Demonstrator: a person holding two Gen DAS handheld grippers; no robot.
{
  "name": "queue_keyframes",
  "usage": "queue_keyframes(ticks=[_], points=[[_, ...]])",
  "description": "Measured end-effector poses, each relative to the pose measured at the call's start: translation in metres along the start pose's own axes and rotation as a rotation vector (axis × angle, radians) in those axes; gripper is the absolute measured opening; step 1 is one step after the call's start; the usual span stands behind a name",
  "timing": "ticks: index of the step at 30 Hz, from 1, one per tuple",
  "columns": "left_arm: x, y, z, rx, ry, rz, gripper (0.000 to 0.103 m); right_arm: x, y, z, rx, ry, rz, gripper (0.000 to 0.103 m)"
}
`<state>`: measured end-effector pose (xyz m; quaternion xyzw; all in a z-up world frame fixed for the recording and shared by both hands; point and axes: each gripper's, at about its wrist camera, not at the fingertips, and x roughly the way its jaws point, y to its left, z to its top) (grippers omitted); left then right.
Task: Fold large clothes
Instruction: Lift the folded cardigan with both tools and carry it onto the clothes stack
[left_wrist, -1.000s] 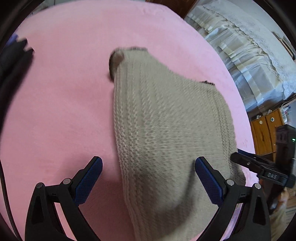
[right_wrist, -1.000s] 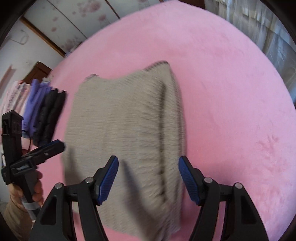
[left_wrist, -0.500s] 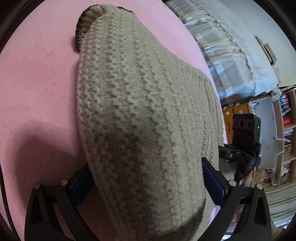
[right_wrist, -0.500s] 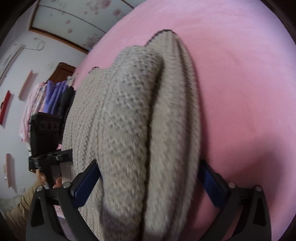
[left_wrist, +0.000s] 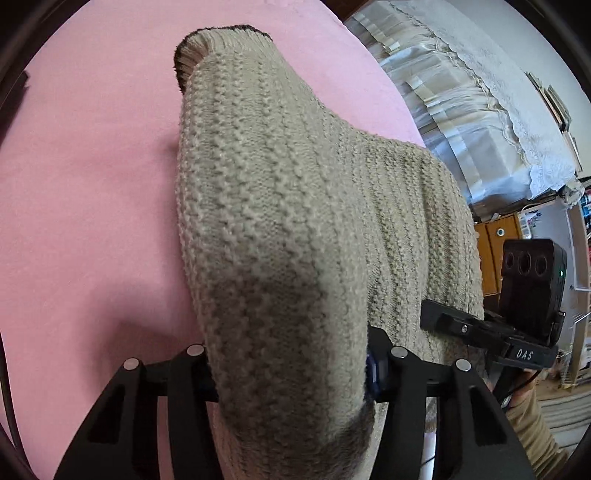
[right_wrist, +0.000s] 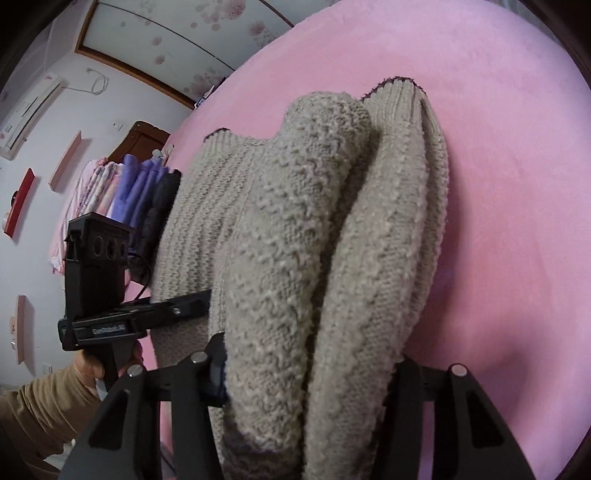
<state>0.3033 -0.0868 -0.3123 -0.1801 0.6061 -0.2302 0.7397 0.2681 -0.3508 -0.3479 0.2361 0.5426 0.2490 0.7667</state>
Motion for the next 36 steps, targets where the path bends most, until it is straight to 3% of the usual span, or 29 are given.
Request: queue_keyframes(ticks=[5, 11, 15, 19, 23, 27, 31, 36], points=[[-0.073, -0.035, -0.032, 0.006, -0.004, 0.026, 0.052, -0.055, 0.054, -0.030, 0.034, 0.004, 0.015, 0.051], [-0.182, -0.055, -0.068, 0.013, -0.057, 0.037, 0.053, -0.106, 0.140, -0.052, -0.032, 0.013, 0.021, 0.051], [-0.247, -0.032, -0.076, 0.010, -0.115, 0.060, 0.053, -0.111, 0.200, -0.044, -0.107, 0.023, 0.047, 0.051], [-0.319, 0.012, -0.064, -0.016, -0.182, 0.071, 0.053, -0.087, 0.272, -0.019, -0.192, 0.018, 0.056, 0.051], [-0.388, 0.075, -0.023, 0.005, -0.237, 0.092, 0.054, -0.050, 0.342, 0.018, -0.246, -0.012, 0.075, 0.051], [-0.446, 0.146, 0.037, 0.039, -0.279, 0.132, 0.054, 0.014, 0.404, 0.074, -0.264, -0.047, 0.119, 0.051], [-0.472, 0.217, 0.099, 0.046, -0.312, 0.171, 0.054, 0.084, 0.443, 0.125, -0.270, -0.069, 0.157, 0.051], [-0.465, 0.304, 0.163, 0.019, -0.302, 0.165, 0.055, 0.173, 0.461, 0.179, -0.258, -0.059, 0.168, 0.051]])
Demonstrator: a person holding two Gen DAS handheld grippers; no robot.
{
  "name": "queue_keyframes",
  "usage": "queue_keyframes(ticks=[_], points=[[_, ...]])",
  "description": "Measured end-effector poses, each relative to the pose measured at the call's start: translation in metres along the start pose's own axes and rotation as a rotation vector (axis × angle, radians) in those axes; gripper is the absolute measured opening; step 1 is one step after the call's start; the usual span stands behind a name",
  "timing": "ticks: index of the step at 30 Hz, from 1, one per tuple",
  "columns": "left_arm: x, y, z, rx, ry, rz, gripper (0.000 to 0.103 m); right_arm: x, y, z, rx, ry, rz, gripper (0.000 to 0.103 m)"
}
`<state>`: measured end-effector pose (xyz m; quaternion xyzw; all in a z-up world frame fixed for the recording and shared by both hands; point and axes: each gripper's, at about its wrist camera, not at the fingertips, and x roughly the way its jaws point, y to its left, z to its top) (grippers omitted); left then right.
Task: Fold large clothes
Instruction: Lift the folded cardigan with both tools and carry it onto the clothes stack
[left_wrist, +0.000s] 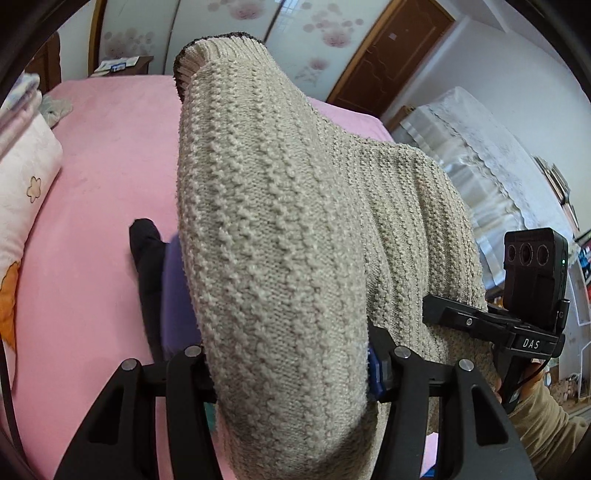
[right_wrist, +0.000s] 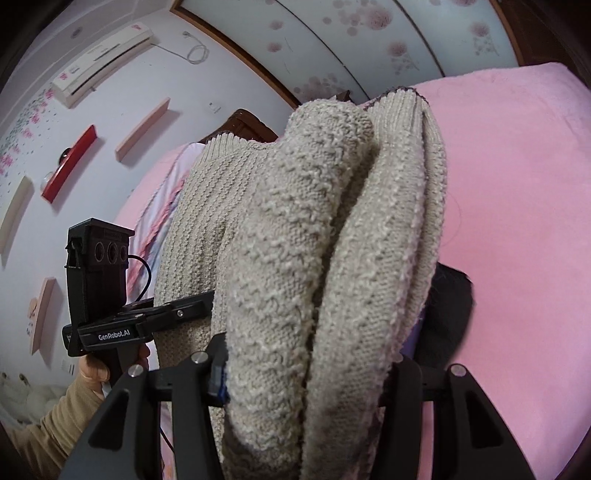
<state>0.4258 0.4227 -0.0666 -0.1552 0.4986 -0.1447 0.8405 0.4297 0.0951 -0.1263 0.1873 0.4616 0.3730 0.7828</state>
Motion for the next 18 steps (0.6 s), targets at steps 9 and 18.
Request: queue_keyframes(ticks=[9, 18], points=[[0.083, 0.082, 0.019, -0.082, 0.095, -0.062, 0.062, 0.094, -0.069, 0.003, 0.173, 0.056, 0.007, 0.051], [0.117, 0.115, -0.013, -0.213, 0.052, -0.205, 0.076, 0.125, -0.097, -0.012, 0.267, 0.052, 0.055, 0.054]])
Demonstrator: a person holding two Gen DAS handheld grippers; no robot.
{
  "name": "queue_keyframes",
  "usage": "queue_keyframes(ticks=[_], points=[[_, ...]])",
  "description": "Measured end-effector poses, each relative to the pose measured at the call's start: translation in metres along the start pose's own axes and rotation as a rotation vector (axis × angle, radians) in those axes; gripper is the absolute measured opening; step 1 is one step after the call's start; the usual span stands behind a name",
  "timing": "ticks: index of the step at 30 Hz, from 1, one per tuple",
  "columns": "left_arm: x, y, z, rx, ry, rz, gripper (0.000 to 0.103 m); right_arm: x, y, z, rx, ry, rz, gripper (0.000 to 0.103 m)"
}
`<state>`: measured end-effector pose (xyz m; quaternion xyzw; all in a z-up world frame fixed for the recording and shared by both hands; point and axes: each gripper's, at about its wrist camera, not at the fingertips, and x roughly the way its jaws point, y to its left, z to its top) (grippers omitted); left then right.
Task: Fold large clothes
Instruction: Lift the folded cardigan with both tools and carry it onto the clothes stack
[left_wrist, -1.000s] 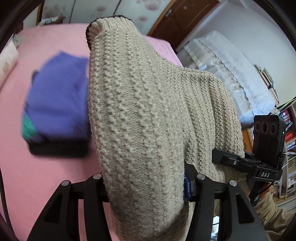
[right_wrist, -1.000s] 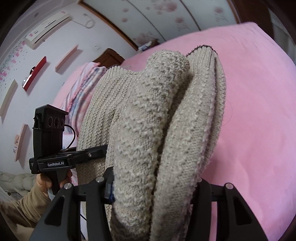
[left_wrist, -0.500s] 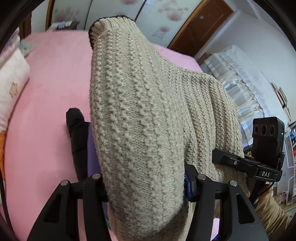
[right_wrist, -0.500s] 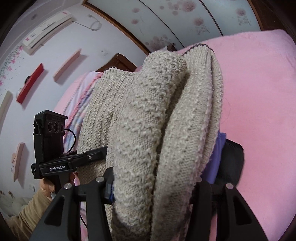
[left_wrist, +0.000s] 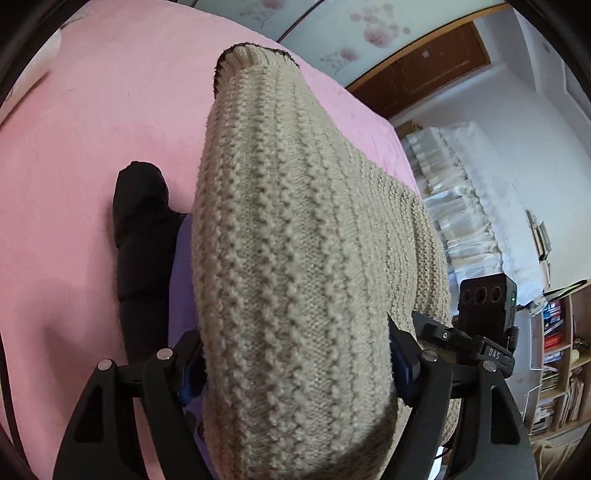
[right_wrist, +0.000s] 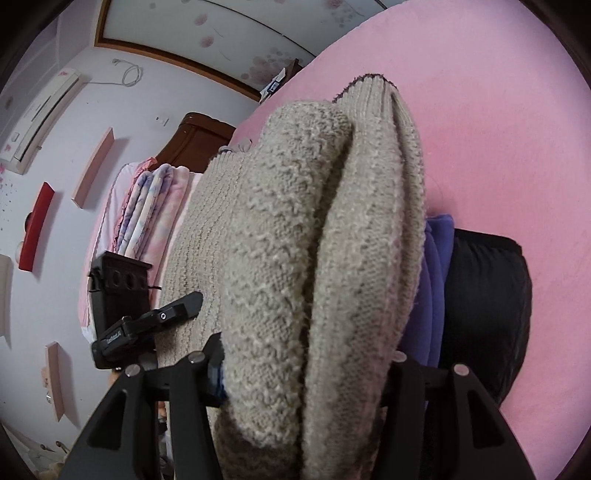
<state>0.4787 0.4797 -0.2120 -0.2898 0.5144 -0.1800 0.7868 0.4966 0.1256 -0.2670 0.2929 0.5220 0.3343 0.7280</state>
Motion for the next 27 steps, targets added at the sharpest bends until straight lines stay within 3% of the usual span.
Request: queue_keyframes(ticks=[4, 12, 16, 18, 20, 22, 27], points=[[-0.004, 0.007, -0.012, 0.002, -0.025, -0.005, 0.072, -0.002, 0.009, 0.000, -0.037, 0.001, -0.002, 0.053], [-0.036, 0.003, -0.026, -0.011, -0.060, -0.024, 0.067, -0.009, 0.038, 0.005, -0.026, 0.010, 0.130, 0.053], [-0.035, 0.015, -0.030, -0.026, -0.056, -0.034, 0.068, -0.005, 0.038, -0.003, -0.019, 0.029, 0.147, 0.053], [-0.023, 0.024, -0.033, -0.042, -0.032, -0.016, 0.073, -0.001, 0.035, -0.009, -0.042, 0.028, 0.103, 0.053], [-0.011, 0.033, -0.037, -0.085, -0.029, -0.027, 0.086, 0.006, 0.034, -0.016, -0.103, 0.018, -0.003, 0.054], [0.001, 0.042, -0.042, -0.122, -0.035, -0.042, 0.094, 0.009, 0.033, -0.021, -0.134, 0.003, -0.056, 0.058], [0.011, 0.036, -0.048, -0.101, -0.065, -0.027, 0.100, 0.002, 0.040, -0.023, -0.196, -0.022, -0.187, 0.075]])
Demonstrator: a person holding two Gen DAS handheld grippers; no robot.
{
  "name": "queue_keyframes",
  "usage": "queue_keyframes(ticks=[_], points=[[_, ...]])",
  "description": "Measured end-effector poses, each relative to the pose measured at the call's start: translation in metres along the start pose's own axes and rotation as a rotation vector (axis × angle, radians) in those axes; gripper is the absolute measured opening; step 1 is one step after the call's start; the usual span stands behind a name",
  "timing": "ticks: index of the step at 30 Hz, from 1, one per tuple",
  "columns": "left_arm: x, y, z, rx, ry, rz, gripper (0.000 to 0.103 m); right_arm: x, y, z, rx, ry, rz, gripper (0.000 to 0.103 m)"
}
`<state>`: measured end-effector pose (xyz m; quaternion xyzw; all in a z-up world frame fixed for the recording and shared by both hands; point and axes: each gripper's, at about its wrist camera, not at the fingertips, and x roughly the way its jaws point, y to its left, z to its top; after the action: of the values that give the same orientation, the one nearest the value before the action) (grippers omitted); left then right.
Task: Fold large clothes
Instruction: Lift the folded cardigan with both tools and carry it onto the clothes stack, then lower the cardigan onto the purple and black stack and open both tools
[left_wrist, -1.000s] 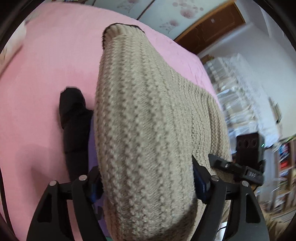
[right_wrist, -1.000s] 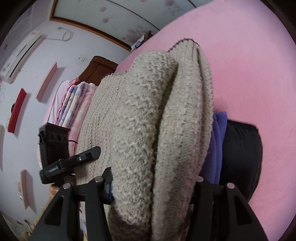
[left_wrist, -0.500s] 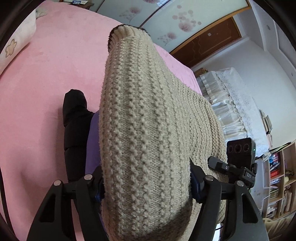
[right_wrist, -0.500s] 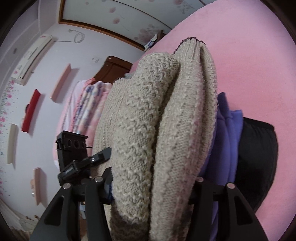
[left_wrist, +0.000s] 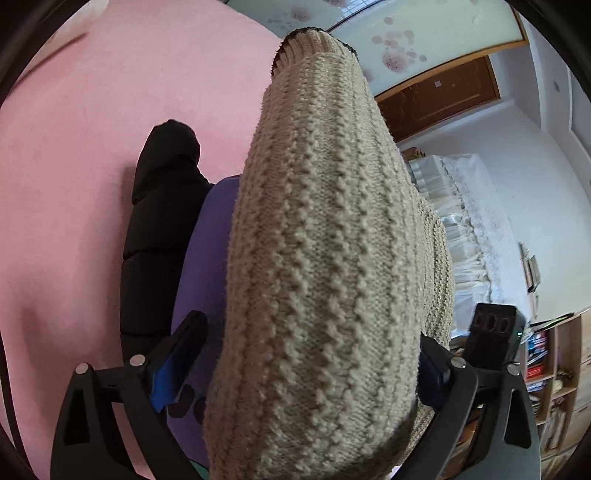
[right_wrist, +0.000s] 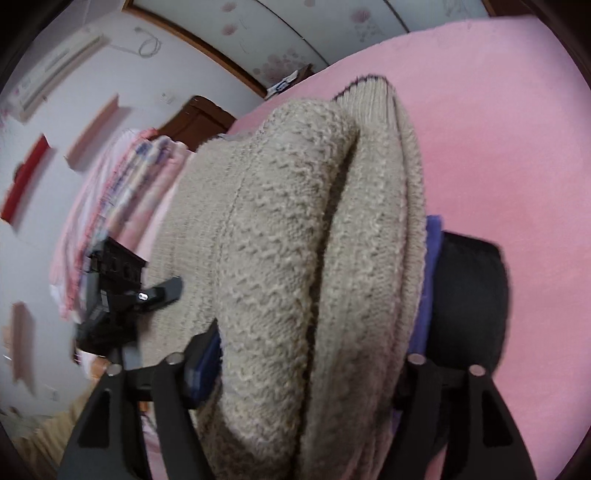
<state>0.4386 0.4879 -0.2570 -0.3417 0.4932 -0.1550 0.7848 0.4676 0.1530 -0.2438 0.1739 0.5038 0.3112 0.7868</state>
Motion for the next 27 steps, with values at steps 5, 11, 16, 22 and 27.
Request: queue_keyframes(ticks=[5, 11, 16, 22, 27], points=[[-0.015, -0.022, -0.005, 0.119, -0.046, 0.146, 0.101, -0.015, 0.019, 0.003, -0.099, 0.005, -0.111, 0.078], [-0.036, -0.046, -0.009, 0.152, -0.090, 0.276, 0.101, -0.033, 0.037, 0.002, -0.152, -0.031, -0.191, 0.078], [-0.054, -0.061, -0.022, 0.208, -0.130, 0.342, 0.101, -0.047, 0.042, -0.007, -0.160, -0.064, -0.218, 0.078], [-0.072, -0.084, -0.048, 0.270, -0.190, 0.378, 0.101, -0.063, 0.051, -0.022, -0.184, -0.101, -0.233, 0.078], [-0.088, -0.112, -0.073, 0.297, -0.241, 0.368, 0.101, -0.076, 0.056, -0.036, -0.187, -0.117, -0.243, 0.078]])
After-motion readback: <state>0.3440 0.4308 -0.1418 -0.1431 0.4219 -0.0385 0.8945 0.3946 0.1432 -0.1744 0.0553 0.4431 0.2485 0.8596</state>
